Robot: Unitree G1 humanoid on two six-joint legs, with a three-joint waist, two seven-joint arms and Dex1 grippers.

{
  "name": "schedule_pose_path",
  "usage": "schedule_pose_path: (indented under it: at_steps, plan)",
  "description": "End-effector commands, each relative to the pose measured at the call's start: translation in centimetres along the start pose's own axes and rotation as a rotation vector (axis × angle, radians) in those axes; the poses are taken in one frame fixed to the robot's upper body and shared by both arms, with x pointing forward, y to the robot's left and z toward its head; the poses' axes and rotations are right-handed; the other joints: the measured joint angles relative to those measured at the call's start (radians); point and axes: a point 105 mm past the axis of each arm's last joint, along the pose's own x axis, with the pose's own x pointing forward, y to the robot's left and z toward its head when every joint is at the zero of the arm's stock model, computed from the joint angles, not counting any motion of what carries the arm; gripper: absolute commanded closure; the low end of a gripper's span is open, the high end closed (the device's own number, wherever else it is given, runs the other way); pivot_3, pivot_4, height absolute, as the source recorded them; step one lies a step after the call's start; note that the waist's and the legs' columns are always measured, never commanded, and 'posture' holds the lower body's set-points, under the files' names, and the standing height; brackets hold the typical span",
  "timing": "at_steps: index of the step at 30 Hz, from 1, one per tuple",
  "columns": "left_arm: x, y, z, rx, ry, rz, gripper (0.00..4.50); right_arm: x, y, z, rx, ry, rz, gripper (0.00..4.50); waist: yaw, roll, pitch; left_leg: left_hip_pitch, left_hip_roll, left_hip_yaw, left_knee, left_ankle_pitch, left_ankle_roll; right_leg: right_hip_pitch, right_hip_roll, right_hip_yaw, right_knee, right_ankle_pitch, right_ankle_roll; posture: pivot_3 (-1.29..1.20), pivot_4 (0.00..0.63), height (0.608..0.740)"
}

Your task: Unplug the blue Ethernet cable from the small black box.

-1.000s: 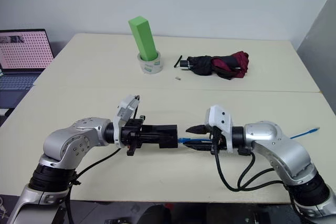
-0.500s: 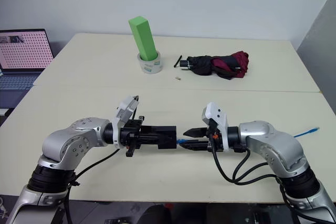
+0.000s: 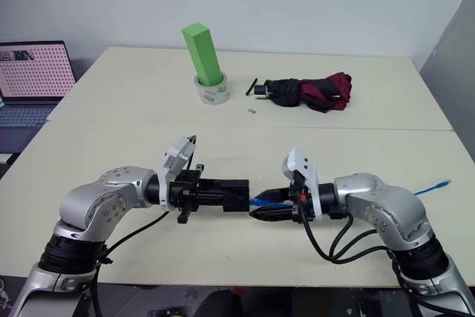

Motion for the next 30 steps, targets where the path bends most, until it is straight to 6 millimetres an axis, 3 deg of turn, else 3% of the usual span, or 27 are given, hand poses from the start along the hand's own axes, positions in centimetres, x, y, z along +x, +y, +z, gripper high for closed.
schedule_pose_path:
  at_steps: [1,23,26,30]
  plan:
    - [0.11,-0.54,0.74,0.058,-0.005,-0.015,3.7,-0.4,0.6,0.85,-0.041,-0.007,0.026,2.56,0.0,0.0,0.0,0.0,0.0,0.0,0.0,0.0,0.0,0.0,0.0,0.0,0.0,0.0,0.0,0.0,0.15,0.74]
    - [0.37,-0.98,0.55,0.053,-0.002,-0.027,3.7,0.35,-0.07,0.97,-0.029,-0.03,0.023,2.56,0.0,0.0,0.0,0.0,0.0,0.0,0.0,0.0,0.0,0.0,0.0,0.0,0.0,0.0,0.0,0.0,0.15,0.74]
    - [0.32,-1.04,0.52,0.053,0.001,-0.028,3.7,0.28,-0.09,0.94,-0.031,-0.025,0.025,2.97,0.0,0.0,0.0,0.0,0.0,0.0,0.0,0.0,0.0,0.0,0.0,0.0,0.0,0.0,0.0,0.0,0.15,0.74]
    - [0.31,-1.05,0.48,0.053,0.003,-0.029,3.7,0.13,-0.14,0.91,-0.032,-0.019,0.027,3.91,0.0,0.0,0.0,0.0,0.0,0.0,0.0,0.0,0.0,0.0,0.0,0.0,0.0,0.0,0.0,0.0,0.15,0.74]
